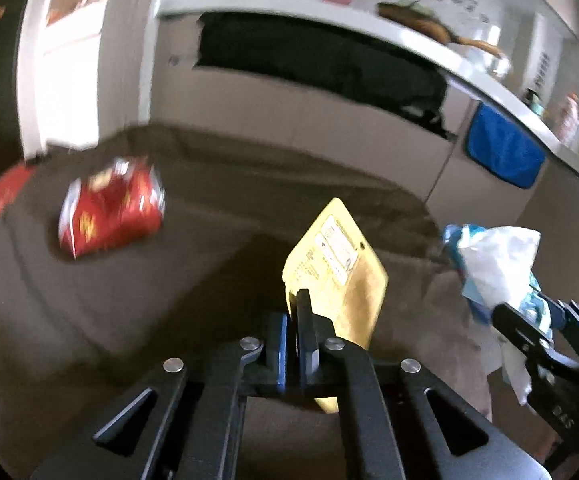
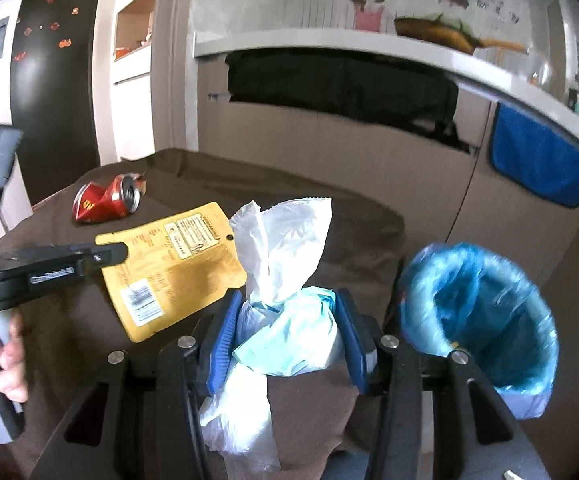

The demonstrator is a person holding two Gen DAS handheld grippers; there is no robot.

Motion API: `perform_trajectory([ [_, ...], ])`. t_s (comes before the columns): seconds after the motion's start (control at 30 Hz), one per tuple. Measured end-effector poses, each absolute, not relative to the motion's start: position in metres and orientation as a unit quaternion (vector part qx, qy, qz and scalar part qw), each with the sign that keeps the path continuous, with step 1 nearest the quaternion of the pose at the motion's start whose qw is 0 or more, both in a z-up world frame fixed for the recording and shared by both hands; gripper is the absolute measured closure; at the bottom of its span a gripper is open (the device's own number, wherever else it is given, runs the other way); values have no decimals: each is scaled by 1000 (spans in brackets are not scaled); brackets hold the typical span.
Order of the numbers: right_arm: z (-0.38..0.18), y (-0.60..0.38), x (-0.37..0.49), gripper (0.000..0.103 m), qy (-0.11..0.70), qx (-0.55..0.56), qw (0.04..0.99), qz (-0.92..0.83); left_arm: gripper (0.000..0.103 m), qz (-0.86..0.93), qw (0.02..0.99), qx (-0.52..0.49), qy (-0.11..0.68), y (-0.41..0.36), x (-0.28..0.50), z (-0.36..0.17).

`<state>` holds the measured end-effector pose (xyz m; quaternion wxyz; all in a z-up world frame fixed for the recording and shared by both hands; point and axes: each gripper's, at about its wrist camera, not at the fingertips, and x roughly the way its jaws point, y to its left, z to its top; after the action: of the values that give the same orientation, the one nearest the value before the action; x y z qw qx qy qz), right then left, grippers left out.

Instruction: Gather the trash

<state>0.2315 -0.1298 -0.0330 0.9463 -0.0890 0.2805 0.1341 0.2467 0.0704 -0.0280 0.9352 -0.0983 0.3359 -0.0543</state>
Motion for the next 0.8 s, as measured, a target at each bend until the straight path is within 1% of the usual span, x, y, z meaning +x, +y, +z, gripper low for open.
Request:
perform_trajectory([
  [0.13,-24,-141,238,60,283,-74,947,131,102,-76,948,-53,303,49,245,3],
  [0.3,-10,-162,245,60,284,-56,949,121,102,-104,955,-30,275,21,257,39],
  [0.47,-6,-186,247,60,291,-35,950,109,102,-100,958,-25,268,16,261,51],
  [0.53,-11,-193,246,60,300,-24,947,114,102,-95,955,-22,279,24,258,47],
  [0.57,-14,-194,245,60,303,-22,946,114,100,-92,951,-25,294,31,258,41],
  [0.7,-32,-194,245,60,324,-14,939,120,99,-64,929,-52,360,58,262,6],
  [0.73,-35,-193,246,60,327,-12,937,120,98,-56,924,-58,374,63,262,-3],
  [0.77,-39,-190,248,60,333,-11,935,123,91,-44,918,-65,388,70,263,-14],
  [0.8,-41,-189,249,60,337,-10,933,125,79,-40,916,-71,392,74,262,-20],
])
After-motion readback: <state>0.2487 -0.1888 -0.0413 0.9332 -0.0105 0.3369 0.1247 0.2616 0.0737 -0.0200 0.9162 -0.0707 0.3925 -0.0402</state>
